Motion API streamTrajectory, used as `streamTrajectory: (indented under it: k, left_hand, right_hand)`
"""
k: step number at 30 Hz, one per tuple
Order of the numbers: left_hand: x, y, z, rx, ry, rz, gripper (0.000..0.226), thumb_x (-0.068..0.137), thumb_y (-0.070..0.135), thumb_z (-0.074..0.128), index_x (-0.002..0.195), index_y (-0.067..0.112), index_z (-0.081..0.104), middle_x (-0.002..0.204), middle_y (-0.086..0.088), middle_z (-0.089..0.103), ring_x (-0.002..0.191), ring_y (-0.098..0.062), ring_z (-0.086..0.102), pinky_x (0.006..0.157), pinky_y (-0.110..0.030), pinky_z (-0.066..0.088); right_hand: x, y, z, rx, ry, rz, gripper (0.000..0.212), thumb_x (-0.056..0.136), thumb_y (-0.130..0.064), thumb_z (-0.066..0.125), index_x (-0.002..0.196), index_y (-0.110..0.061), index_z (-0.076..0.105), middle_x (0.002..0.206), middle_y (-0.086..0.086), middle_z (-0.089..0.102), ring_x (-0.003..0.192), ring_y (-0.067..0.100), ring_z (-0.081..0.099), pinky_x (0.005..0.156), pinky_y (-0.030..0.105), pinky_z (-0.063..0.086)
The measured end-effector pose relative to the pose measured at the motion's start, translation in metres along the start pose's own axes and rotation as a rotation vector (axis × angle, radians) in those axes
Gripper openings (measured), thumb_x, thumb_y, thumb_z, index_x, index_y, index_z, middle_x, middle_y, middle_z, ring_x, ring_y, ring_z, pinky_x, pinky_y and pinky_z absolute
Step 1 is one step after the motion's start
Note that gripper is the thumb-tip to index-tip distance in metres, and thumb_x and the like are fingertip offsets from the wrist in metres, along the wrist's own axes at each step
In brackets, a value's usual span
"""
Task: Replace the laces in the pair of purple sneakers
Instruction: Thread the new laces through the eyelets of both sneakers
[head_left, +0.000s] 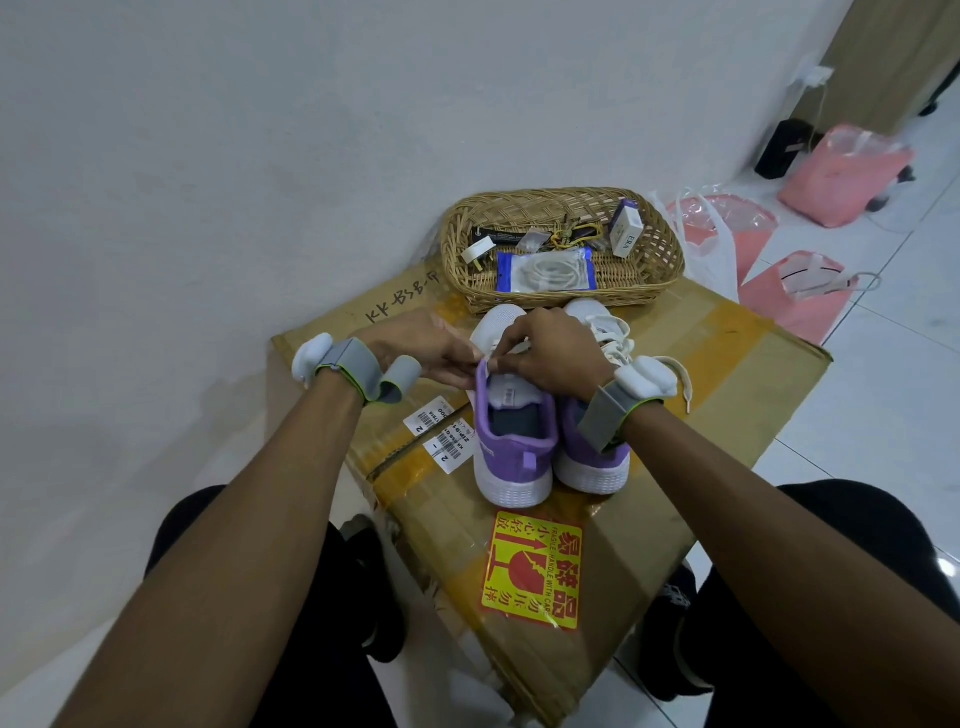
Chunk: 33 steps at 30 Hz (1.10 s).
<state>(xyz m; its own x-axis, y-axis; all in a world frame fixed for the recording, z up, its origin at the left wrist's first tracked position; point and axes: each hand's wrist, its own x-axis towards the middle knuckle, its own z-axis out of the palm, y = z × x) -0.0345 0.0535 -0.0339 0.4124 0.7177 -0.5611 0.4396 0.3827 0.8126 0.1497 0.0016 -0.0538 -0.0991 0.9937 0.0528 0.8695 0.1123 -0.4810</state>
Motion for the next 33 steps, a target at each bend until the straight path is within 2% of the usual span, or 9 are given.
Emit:
streamTrajectory:
  k: [6,9,12,15,18,24,27,29,33]
  left_hand:
    - [-0.004,-0.002,-0.002,0.119,0.028,0.070,0.010,0.094,0.000,0.064,0.100,-0.004,0.071,0.094,-0.019,0.076,0.085,-0.026,0.076,0.077,-0.038,0.063]
    - [0.000,0.010,-0.014,-0.293,0.312,0.176,0.014,0.096,-0.006,0.050,0.090,0.000,0.061,0.093,-0.022,0.074,0.083,-0.033,0.075,0.082,-0.052,0.060]
    - [0.002,0.020,-0.024,-0.711,0.372,0.300,0.017,0.100,-0.002,0.040,0.092,0.009,0.051,0.070,-0.011,0.057,0.050,-0.018,0.057,0.056,-0.034,0.056]
    - [-0.003,0.012,-0.020,0.034,0.231,0.301,0.006,0.100,0.019,0.056,0.105,0.015,0.055,0.074,0.000,0.048,0.053,-0.010,0.040,0.051,-0.024,0.036]
    - [-0.006,0.001,-0.023,0.746,-0.021,0.295,0.020,0.089,0.035,0.073,0.104,0.021,0.075,0.087,0.003,0.069,0.075,-0.012,0.056,0.069,-0.030,0.045]
    - [0.018,-0.014,-0.061,0.933,0.649,0.202,0.016,0.090,0.031,0.072,0.101,0.020,0.075,0.106,-0.011,0.068,0.092,-0.031,0.062,0.078,-0.036,0.050]
    - [0.014,-0.010,-0.044,0.896,0.292,0.208,0.045,0.084,0.027,0.077,0.126,0.030,0.061,0.120,-0.011,0.060,0.106,-0.030,0.061,0.086,-0.039,0.051]
    - [0.007,-0.006,-0.023,0.835,0.045,0.254,0.033,0.082,0.037,0.079,0.114,0.036,0.069,0.111,-0.006,0.068,0.102,-0.025,0.063,0.086,-0.044,0.053]
    - [0.007,-0.004,-0.026,0.815,0.091,0.312,0.015,0.088,0.035,0.075,0.089,0.021,0.078,0.083,-0.001,0.073,0.077,-0.020,0.060,0.071,-0.034,0.048]
  right_hand:
    - [-0.001,0.000,-0.010,-0.027,-0.042,0.010,0.020,0.073,-0.051,0.077,0.081,-0.033,0.074,0.080,-0.009,0.065,0.079,0.015,0.059,0.064,0.027,0.041]
    - [0.000,0.001,-0.015,-0.078,-0.062,-0.025,0.019,0.075,-0.045,0.077,0.084,-0.029,0.073,0.082,-0.007,0.067,0.081,0.017,0.061,0.065,0.026,0.037]
    - [0.000,0.002,-0.018,-0.117,-0.047,-0.052,0.016,0.075,-0.040,0.075,0.085,-0.028,0.074,0.081,-0.006,0.067,0.083,0.019,0.063,0.066,0.026,0.038]
    - [0.002,0.003,-0.019,-0.172,-0.014,-0.061,0.020,0.074,-0.043,0.074,0.086,-0.028,0.074,0.083,-0.007,0.058,0.091,0.021,0.059,0.071,0.031,0.041]
    - [0.004,0.003,-0.020,-0.218,0.009,-0.053,0.023,0.073,-0.045,0.074,0.088,-0.027,0.074,0.091,-0.002,0.051,0.101,0.026,0.051,0.084,0.039,0.042]
    - [0.007,0.008,-0.019,-0.236,0.028,-0.026,0.025,0.075,-0.045,0.072,0.091,-0.026,0.074,0.109,0.004,0.055,0.111,0.028,0.045,0.091,0.041,0.038]
    - [0.007,0.008,-0.017,-0.230,0.018,-0.018,0.026,0.076,-0.043,0.070,0.094,-0.024,0.074,0.110,0.005,0.054,0.111,0.028,0.044,0.092,0.042,0.038]
    - [0.007,0.007,-0.017,-0.215,0.002,-0.012,0.026,0.076,-0.041,0.070,0.094,-0.023,0.074,0.110,0.005,0.053,0.112,0.029,0.044,0.093,0.043,0.040]
    - [0.006,0.008,-0.018,-0.193,-0.024,-0.009,0.023,0.074,-0.041,0.072,0.091,-0.025,0.073,0.108,0.004,0.052,0.110,0.027,0.044,0.093,0.043,0.041]
